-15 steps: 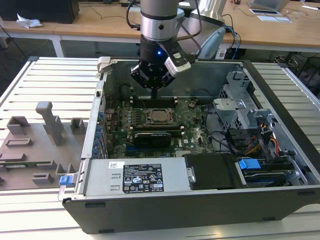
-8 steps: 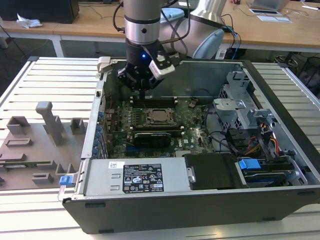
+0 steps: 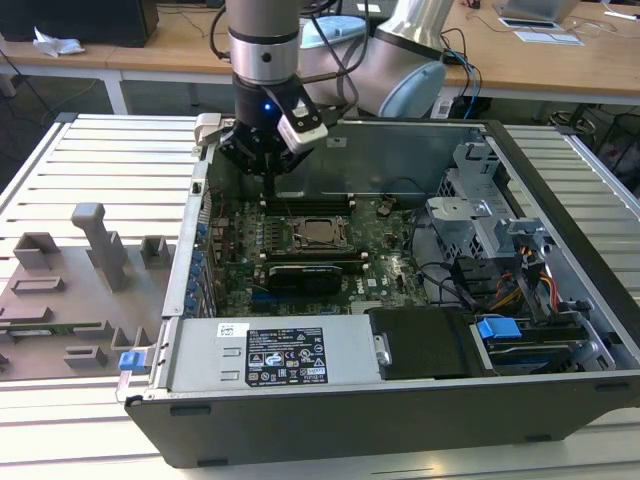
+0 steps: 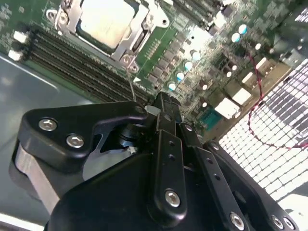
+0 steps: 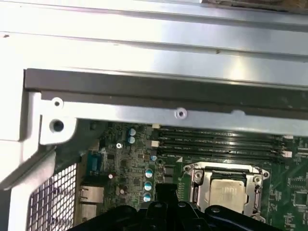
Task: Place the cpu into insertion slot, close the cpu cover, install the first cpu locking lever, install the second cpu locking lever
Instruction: 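Install the first cpu locking lever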
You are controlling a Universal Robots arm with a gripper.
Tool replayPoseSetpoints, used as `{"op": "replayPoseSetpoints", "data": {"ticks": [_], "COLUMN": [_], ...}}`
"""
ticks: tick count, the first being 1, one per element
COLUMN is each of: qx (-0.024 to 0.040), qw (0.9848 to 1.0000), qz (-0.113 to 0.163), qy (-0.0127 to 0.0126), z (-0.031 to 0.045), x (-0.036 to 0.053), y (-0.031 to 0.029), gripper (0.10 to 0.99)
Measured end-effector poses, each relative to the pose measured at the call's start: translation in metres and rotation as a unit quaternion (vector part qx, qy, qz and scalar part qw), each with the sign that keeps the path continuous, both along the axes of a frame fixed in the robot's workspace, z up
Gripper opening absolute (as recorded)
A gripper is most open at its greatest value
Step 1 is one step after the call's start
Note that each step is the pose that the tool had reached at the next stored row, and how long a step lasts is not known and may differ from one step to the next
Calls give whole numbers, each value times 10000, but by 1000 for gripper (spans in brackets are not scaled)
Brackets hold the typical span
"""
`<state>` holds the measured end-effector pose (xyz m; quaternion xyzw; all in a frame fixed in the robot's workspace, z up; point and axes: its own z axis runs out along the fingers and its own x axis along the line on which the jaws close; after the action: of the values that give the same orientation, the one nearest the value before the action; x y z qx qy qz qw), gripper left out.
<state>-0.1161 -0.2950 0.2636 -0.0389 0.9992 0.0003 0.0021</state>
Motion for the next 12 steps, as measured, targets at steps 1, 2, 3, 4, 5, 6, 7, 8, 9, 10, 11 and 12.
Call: {"op": "replayPoseSetpoints", "data": {"ticks": [1,2,3,4,5,6,7,8,9,10,11,12], "qx": [0,0,0,0,1,0,0,0,0,0,0,0], "qw": [10000,10000,10000,10000,10000,10000,10000,10000,10000,10000,10000,10000], "qz": [-1,-1,-1,-1,0,0,-1,-1,-1,0,0,-1], "qy": [0,0,0,0,0,0,0,0,0,0,0,0], "z": [-3,-6,-9,-13,-15,-17,-18,-19,-19,-19,-19,-20], "x": [-2,-2,-2,2,22,49,71,103,140,168,189,260], "y": [35,58,74,101,117,120,122,122,122,122,122,122], "gripper": [106,106,106,106,106,106,106,106,106,106,106,106]}}
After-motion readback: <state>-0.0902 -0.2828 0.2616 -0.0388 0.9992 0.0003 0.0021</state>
